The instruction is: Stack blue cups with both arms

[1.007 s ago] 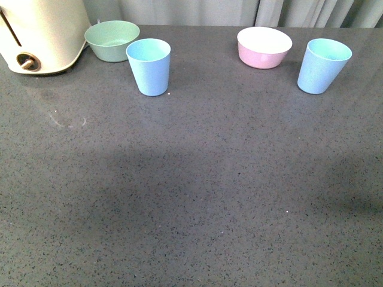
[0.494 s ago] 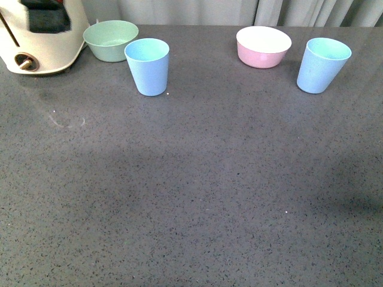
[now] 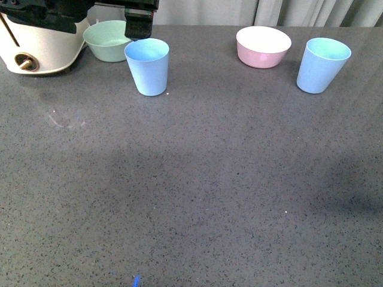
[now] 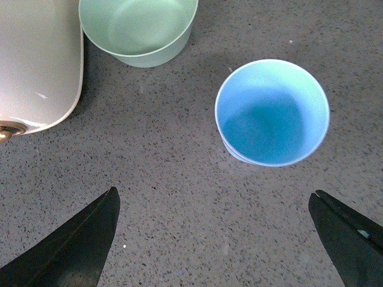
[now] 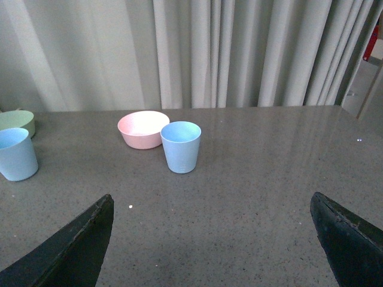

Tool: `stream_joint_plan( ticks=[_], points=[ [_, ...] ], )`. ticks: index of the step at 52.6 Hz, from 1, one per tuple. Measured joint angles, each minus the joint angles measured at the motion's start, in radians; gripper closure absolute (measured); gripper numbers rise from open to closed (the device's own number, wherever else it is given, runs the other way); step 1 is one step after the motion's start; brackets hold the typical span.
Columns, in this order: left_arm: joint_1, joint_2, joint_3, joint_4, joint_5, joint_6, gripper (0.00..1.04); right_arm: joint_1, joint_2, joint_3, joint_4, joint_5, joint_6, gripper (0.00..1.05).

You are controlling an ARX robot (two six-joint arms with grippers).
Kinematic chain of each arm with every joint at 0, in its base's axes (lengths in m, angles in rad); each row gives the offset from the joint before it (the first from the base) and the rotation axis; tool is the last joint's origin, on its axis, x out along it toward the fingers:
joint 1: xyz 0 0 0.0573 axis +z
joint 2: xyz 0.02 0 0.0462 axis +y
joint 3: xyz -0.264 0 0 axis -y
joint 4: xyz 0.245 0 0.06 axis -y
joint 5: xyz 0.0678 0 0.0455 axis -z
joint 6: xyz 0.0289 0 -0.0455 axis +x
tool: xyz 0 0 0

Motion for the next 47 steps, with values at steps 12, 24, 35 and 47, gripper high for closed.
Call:
stream_joint_plan(
  ticks=[12,24,35,47],
  points=[
    [0.0,0.114,0.139,-0.083,-0.04,-0.059,0.09,0.0,0.0,0.0,0.0,0.0,0.0,0.09],
    [-0.002,0.216,0.263,-0.146,-0.052,-0.123,0.09,0.0,0.0,0.0,0.0,0.0,0.0,0.09],
    [-0.002,0.277,0.318,-0.176,-0.059,-0.157,0.09,0.0,0.0,0.0,0.0,0.0,0.0,0.09],
    [-0.008,0.323,0.363,-0.204,-0.068,-0.179,0.09,0.0,0.0,0.0,0.0,0.0,0.0,0.09]
  ],
)
